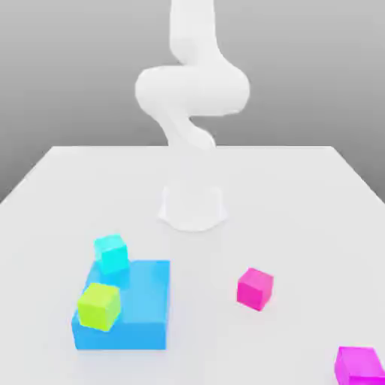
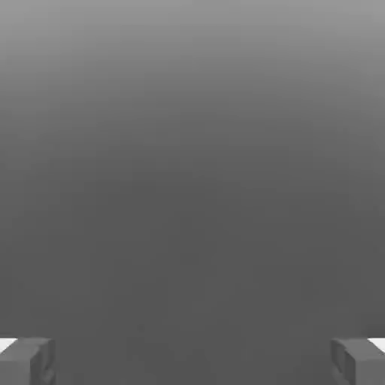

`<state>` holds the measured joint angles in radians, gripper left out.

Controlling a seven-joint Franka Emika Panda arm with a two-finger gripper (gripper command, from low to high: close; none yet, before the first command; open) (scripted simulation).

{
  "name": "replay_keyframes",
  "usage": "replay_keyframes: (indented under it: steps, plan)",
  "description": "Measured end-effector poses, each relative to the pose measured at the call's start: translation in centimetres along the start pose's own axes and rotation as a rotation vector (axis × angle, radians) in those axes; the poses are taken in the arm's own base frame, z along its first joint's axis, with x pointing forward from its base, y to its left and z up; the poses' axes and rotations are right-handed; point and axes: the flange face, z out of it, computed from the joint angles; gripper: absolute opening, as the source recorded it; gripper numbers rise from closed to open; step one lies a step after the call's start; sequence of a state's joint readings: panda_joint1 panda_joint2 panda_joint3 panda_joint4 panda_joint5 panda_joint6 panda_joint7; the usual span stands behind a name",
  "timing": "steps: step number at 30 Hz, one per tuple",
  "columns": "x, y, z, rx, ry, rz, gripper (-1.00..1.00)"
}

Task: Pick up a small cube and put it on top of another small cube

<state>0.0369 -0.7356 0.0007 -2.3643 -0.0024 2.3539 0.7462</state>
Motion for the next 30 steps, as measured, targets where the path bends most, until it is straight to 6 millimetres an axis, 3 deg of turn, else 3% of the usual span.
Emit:
replay_keyframes:
  steps: [5, 10, 14, 17, 19, 25, 26, 30]
  plan:
    - [-6.3, 0.9, 11.9, -0.074, -0.169, -0.204, 0.00]
    - [-14.9, 4.0, 21.2, -0.134, -0.345, -0.415, 0.00]
    - [-23.2, 8.5, 26.7, -0.176, -0.502, -0.602, 0.00]
    - [-30.2, 13.2, 29.5, -0.206, -0.639, -0.760, 0.00]
    - [-33.7, 15.6, 31.2, -0.214, -0.697, -0.834, 0.00]
    - [-36.6, 18.6, 34.8, -0.220, -0.715, -0.847, 0.00]
    - [-36.9, 18.9, 35.2, -0.220, -0.715, -0.847, -1.00]
    - [-36.9, 18.9, 35.2, -0.221, -0.716, -0.847, -1.00]
